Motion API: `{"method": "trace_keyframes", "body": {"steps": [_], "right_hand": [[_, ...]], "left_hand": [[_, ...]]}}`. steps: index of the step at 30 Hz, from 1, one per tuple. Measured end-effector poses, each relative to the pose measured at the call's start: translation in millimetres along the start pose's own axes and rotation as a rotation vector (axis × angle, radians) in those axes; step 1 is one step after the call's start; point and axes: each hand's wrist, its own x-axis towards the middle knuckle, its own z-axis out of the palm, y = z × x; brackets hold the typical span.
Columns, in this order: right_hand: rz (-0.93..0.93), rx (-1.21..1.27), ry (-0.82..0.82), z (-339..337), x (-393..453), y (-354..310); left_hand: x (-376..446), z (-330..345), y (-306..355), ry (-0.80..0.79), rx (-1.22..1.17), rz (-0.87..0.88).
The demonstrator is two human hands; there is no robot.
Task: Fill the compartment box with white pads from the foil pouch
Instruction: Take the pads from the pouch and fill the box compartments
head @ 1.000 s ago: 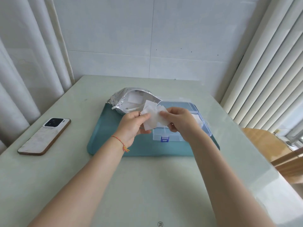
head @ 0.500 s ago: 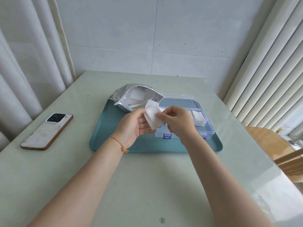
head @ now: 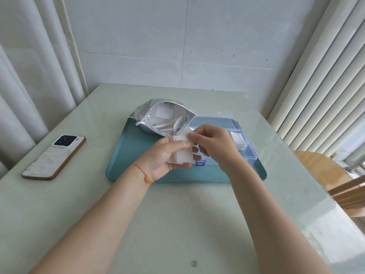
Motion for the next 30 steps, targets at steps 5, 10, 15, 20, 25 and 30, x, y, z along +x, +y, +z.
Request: {"method": "trace_keyframes", "body": {"steps": [5,10,15,20,25,30], "right_hand": [[-0.057,-0.101,0.052,-4.4,2.3,0.1],[-0.095,0.068,0.272,-16.6,5.9,-2.5],[-0.085,0.059,-0.151,-22.4,-3.6,-9.1],[-0.126,-0.377,-0.19,-3.3,-6.2,-9.1],[-0.231,-0.501,-0.136,3.6,-4.6,-4.6],[-0.275,-0.476,-0.288,8.6,-15.0,-6.4]], "left_hand": [[2.1,-3.7,-3.0,0.035,-0.009,-0.037],[4.8,-9.0,-1.3,0.055,-0.069,-0.128],[4.0,-8.7,3.3,-0.033,-0.135,-0.192],[2.3,-2.9,1.0,-0.135,-0.106,-0.212],[2.3,-3.2,-1.1,-0.114,-0.046,-0.224],[4.8,-5.1,-1.7,0.013,-0.155,-0.199]]}}
